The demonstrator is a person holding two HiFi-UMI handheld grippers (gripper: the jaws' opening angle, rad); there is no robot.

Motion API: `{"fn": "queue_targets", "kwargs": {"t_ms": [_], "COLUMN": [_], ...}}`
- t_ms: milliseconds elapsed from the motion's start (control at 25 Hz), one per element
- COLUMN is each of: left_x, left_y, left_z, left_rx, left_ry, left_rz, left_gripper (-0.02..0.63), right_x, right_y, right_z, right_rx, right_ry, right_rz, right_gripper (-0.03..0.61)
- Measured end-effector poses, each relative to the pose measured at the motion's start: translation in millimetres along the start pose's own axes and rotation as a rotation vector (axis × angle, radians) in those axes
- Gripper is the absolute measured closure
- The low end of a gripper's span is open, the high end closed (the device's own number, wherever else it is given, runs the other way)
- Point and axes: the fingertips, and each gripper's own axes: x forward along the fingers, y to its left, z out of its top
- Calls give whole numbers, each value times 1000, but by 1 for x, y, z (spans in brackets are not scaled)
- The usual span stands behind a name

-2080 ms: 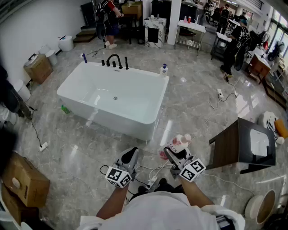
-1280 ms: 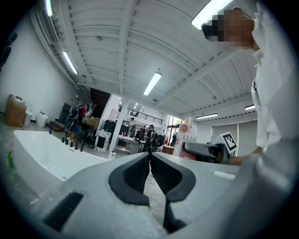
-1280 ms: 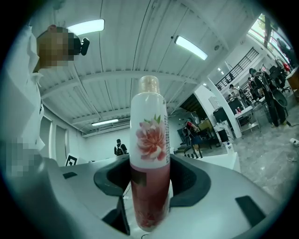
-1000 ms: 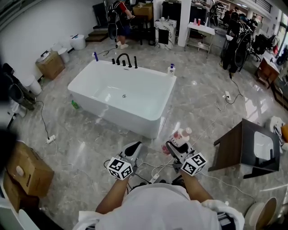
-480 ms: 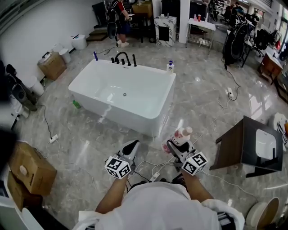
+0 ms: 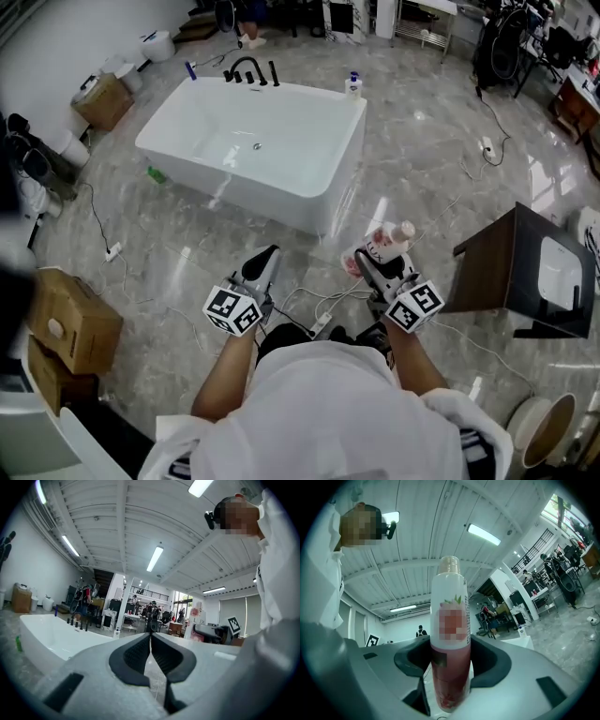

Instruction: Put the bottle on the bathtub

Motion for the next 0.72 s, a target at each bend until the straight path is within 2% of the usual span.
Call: {"fn": "queue_targets", "kwargs": {"t_ms": [400, 720], "left_x": [17, 56], "left_y": [17, 79], "left_z": [-7, -19], "left_rx": [-30, -96], "left_ry": [29, 24], "left_rz": [8, 2], "left_gripper": [589, 589], "right_x": [14, 67], "right_y": [-23, -62], "right_z": [-4, -15], "right_rx": [18, 32], "right_ry": [16, 48], "right_rz": [-30, -80], "right_gripper": [347, 347]}}
